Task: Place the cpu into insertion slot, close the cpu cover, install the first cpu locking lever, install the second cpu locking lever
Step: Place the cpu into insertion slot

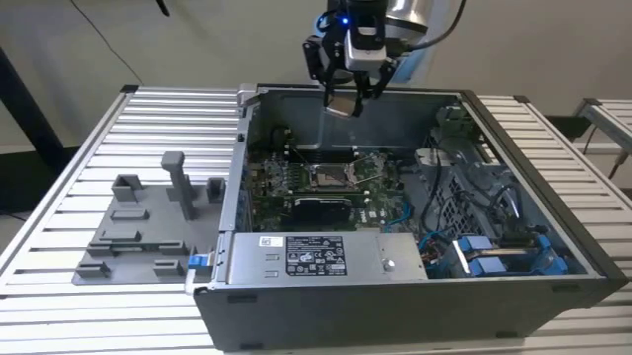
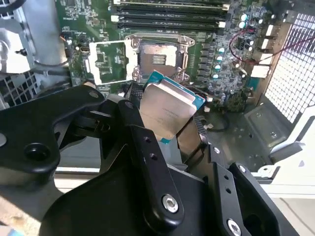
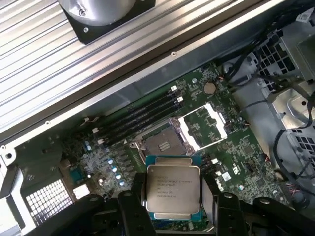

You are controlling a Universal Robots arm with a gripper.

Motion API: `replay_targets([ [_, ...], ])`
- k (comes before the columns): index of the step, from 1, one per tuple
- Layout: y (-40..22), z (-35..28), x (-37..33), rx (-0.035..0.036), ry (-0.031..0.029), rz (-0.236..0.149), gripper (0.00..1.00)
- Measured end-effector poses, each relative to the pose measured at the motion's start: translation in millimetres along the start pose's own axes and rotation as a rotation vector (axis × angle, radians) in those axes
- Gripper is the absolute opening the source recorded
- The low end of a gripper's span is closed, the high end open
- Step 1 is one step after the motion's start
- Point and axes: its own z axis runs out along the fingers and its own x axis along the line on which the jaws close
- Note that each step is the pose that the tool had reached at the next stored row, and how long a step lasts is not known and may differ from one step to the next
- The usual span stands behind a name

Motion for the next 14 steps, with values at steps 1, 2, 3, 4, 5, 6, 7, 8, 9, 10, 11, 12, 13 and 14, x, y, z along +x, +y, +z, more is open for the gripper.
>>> replay_targets([
  [1,0.0,0.3,0.0,-0.0002,-0.0013,0.015,0.55],
  [2,0.0,0.6,0.0,-0.0005,-0.0026,0.029,0.55],
  [3,-0.1,1.0,0.0,-0.0008,-0.0039,0.044,0.55],
  [4,-0.1,1.3,0.0,-0.0011,-0.0051,0.058,0.55],
  [5,-0.1,1.6,0.0,-0.0015,-0.0064,0.072,0.55],
  [6,-0.2,1.9,0.0,-0.0017,-0.0079,0.088,0.55],
  [7,-0.2,2.2,0.0,-0.0018,-0.009,0.101,0.55],
  [8,-0.2,2.5,-0.1,-0.0022,-0.0103,0.115,0.55],
  [9,-0.2,2.7,-0.1,-0.0025,-0.0115,0.129,0.55],
  [10,-0.3,2.9,-0.1,-0.0027,-0.0127,0.142,0.55],
  [11,-0.3,3.1,-0.1,-0.003,-0.014,0.156,0.55],
  [12,-0.3,3.4,-0.1,-0.0034,-0.0152,0.17,0.55],
  [13,-0.3,3.6,-0.1,-0.0036,-0.0165,0.184,0.55],
  [14,-0.3,3.8,-0.1,-0.0039,-0.0177,0.197,0.55],
])
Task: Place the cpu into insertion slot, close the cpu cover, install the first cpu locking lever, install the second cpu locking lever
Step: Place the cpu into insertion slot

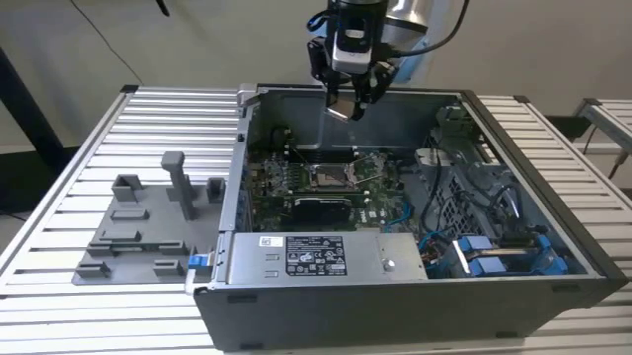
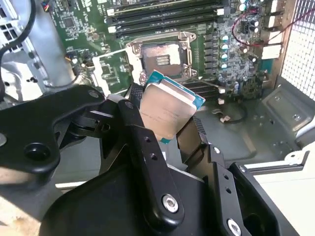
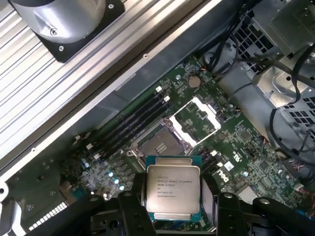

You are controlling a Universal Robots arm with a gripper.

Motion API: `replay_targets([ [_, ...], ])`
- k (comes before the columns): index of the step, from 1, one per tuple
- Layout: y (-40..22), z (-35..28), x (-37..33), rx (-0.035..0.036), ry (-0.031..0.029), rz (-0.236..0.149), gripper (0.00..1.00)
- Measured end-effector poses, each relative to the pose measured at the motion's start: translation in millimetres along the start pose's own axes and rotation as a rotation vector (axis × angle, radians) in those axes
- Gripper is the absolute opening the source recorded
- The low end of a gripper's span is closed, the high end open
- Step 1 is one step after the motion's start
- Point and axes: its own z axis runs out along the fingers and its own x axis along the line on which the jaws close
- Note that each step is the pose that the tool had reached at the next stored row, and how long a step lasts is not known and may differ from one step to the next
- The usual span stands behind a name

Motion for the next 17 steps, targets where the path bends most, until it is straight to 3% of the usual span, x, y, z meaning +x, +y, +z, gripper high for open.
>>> replay_targets([
  [17,-0.2,2.3,0.0,-0.0045,-0.0207,0.232,0.55],
])
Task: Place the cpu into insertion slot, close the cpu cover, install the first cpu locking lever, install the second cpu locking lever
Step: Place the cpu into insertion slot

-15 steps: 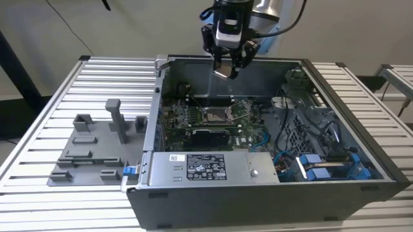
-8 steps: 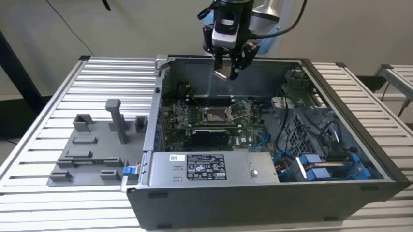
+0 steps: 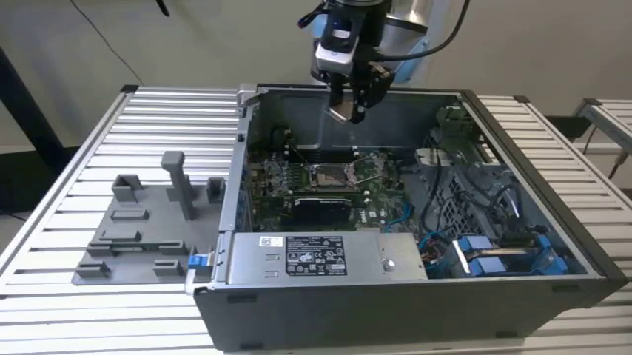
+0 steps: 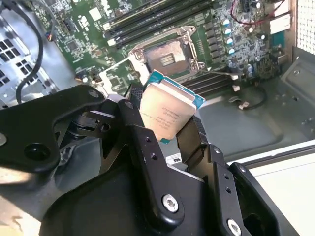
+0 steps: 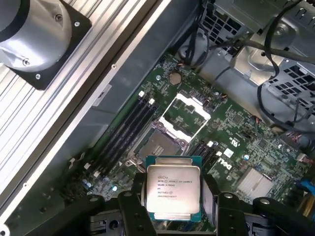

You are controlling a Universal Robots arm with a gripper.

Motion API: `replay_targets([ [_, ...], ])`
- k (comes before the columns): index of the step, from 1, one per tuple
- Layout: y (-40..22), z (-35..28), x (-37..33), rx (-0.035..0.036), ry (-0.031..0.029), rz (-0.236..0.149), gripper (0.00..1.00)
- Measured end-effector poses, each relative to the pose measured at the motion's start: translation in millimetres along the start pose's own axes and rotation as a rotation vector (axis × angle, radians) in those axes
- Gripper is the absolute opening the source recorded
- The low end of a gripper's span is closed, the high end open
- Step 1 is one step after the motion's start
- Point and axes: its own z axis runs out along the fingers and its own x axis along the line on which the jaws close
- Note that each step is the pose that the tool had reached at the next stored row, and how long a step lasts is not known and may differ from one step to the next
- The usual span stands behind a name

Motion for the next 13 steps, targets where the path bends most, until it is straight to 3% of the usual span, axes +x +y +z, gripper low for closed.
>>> replay_targets([
  [13,-0.2,2.5,-0.1,-0.0011,-0.0128,0.159,0.55],
])
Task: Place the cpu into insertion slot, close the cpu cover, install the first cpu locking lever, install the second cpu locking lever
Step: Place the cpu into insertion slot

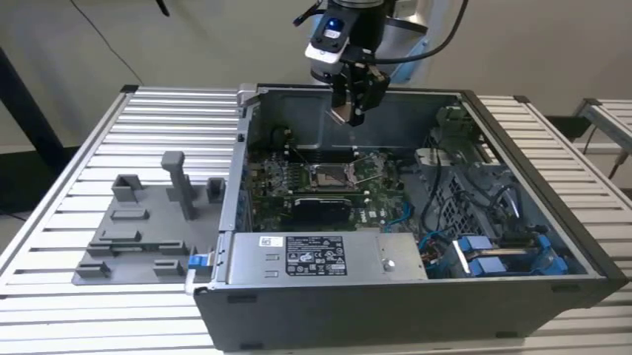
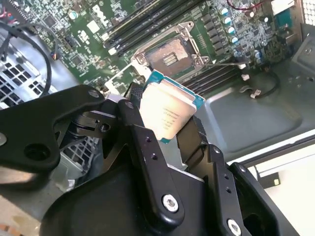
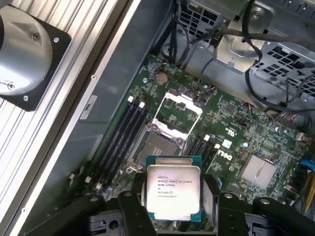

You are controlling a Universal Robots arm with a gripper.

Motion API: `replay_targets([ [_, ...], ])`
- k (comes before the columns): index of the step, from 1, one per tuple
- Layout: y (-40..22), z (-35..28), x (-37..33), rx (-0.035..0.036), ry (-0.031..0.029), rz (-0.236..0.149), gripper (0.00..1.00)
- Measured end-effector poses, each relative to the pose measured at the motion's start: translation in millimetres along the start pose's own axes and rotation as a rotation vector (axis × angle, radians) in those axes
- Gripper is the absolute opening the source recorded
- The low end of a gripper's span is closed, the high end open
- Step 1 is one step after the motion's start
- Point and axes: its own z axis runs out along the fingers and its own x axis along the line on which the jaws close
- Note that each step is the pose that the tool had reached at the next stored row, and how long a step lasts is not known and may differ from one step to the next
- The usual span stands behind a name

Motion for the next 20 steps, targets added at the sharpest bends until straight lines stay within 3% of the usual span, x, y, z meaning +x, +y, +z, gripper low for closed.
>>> replay_targets([
  [12,-0.3,3.4,0.1,-0.0021,-0.0101,0.134,0.55],
  [18,-0.2,3.7,0.1,-0.0018,-0.011,0.146,0.55],
  [20,-0.3,4.1,0.1,0.0031,-0.01,0.159,0.55],
])
